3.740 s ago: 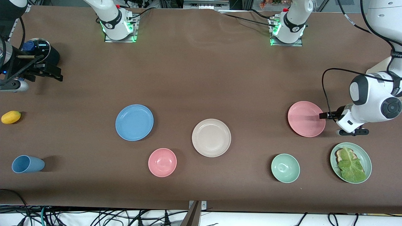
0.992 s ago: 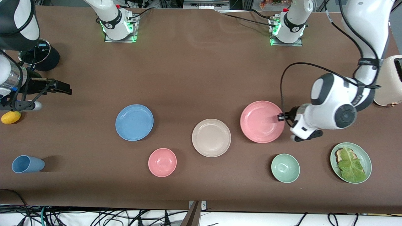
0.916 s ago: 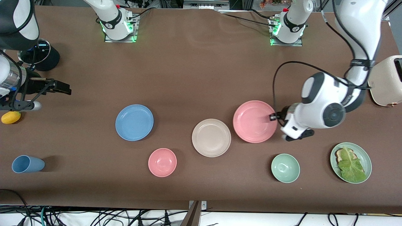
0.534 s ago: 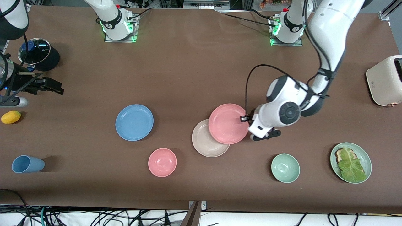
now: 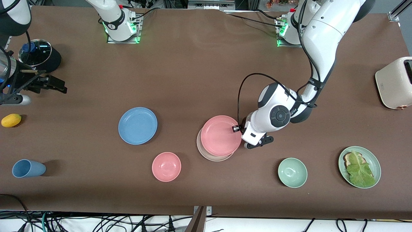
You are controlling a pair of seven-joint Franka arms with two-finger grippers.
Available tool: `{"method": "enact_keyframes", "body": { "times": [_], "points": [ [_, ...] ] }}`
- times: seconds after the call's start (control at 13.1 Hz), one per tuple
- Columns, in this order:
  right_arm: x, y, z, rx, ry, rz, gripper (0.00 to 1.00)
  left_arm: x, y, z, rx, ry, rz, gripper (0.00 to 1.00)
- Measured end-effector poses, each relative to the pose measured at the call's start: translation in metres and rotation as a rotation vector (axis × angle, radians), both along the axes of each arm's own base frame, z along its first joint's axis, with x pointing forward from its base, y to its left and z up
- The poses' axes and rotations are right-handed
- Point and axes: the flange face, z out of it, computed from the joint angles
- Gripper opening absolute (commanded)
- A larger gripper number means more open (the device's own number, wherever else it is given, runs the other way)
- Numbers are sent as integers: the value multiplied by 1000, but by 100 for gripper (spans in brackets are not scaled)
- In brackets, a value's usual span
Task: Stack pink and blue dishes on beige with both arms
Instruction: 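Carry the pink plate onto the beige plate and release it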
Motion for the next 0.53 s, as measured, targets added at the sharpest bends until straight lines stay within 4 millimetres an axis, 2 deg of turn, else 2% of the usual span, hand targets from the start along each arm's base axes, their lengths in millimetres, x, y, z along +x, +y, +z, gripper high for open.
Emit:
{"method": "enact_keyframes", "body": {
  "times": [0.15, 0.31, 0.53],
  "points": [
    [-11, 1, 2, 3, -16, 2, 100, 5, 4, 2, -2, -8, 9, 100],
    [-11, 0, 3, 4, -21, 1, 100, 12, 11, 8, -4, -20, 23, 100],
    [-11, 0, 0, 3, -18, 0, 100, 28, 44, 20, 0, -19, 66, 100]
  ]
}}
